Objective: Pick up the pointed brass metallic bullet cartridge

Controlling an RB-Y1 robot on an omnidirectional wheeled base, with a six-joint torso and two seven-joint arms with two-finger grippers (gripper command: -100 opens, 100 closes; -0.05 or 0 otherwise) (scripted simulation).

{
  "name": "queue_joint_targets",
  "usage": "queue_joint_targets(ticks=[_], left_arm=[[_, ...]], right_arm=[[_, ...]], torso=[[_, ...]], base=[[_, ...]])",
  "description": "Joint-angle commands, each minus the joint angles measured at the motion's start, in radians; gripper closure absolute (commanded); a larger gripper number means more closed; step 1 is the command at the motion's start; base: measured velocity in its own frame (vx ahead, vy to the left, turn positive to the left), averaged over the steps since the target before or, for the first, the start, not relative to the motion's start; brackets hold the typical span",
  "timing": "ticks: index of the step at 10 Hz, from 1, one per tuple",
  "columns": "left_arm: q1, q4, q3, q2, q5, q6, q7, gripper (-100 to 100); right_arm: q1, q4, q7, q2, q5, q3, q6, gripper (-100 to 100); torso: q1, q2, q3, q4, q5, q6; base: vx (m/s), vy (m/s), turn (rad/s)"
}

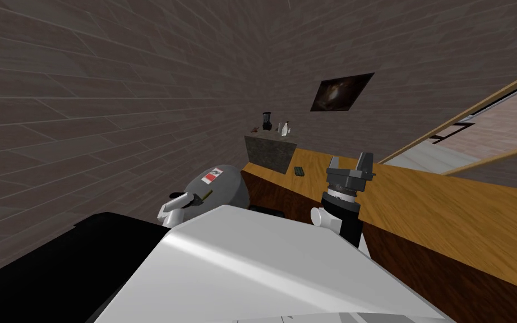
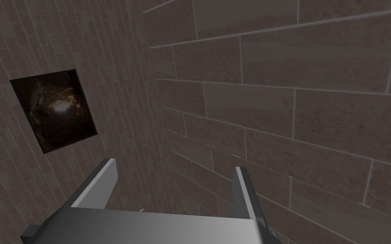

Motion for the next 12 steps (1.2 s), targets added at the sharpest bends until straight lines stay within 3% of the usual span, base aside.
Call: queue_joint_targets(ticks=[1,5,7,8,9,10,12], left_arm=[[0.002,0.005,0.005,0.004,-0.001,0.032,0.008,-100],[0.006,0.057,0.027,0.031,-0.004,0.131,0.038,-100],[0.007,0.070,0.032,0.039,-0.006,0.160,0.046,-100],[0.006,0.069,0.031,0.037,-0.004,0.147,0.041,-100],[0.006,0.069,0.031,0.038,-0.004,0.151,0.043,0],[-0.001,0.100,0.028,0.048,0.004,0.134,0.037,-100],[-0.015,0.161,0.022,0.070,0.020,0.101,0.026,-100]], right_arm=[[0.000,0.000,0.000,0.000,0.000,0.000,0.000,0],[0.000,0.000,0.000,0.000,0.000,0.000,0.000,0],[0.000,0.000,0.000,0.000,0.000,0.000,0.000,0],[0.000,0.000,0.000,0.000,0.000,0.000,0.000,0],[0.000,0.000,0.000,0.000,0.000,0.000,0.000,0],[0.000,0.000,0.000,0.000,0.000,0.000,0.000,0],[-0.001,0.000,0.000,0.000,0.000,0.000,0.000,0]], torso=[[0.000,0.000,0.000,0.000,0.000,0.000],[0.002,0.001,0.000,0.000,0.000,0.000],[0.000,0.002,0.001,0.000,0.000,0.000],[0.001,0.003,0.002,0.001,0.000,0.000],[0.002,0.007,0.004,0.001,0.000,0.000],[0.002,0.010,0.005,0.002,0.000,0.000],[0.002,0.012,0.007,0.002,0.000,0.000]], base=[[0.164,-0.018,0.023],[0.155,-0.015,0.053],[0.124,-0.028,0.035],[0.050,-0.003,0.007],[0.010,-0.001,-0.002],[0.001,-0.005,-0.025],[-0.011,-0.013,-0.037]])
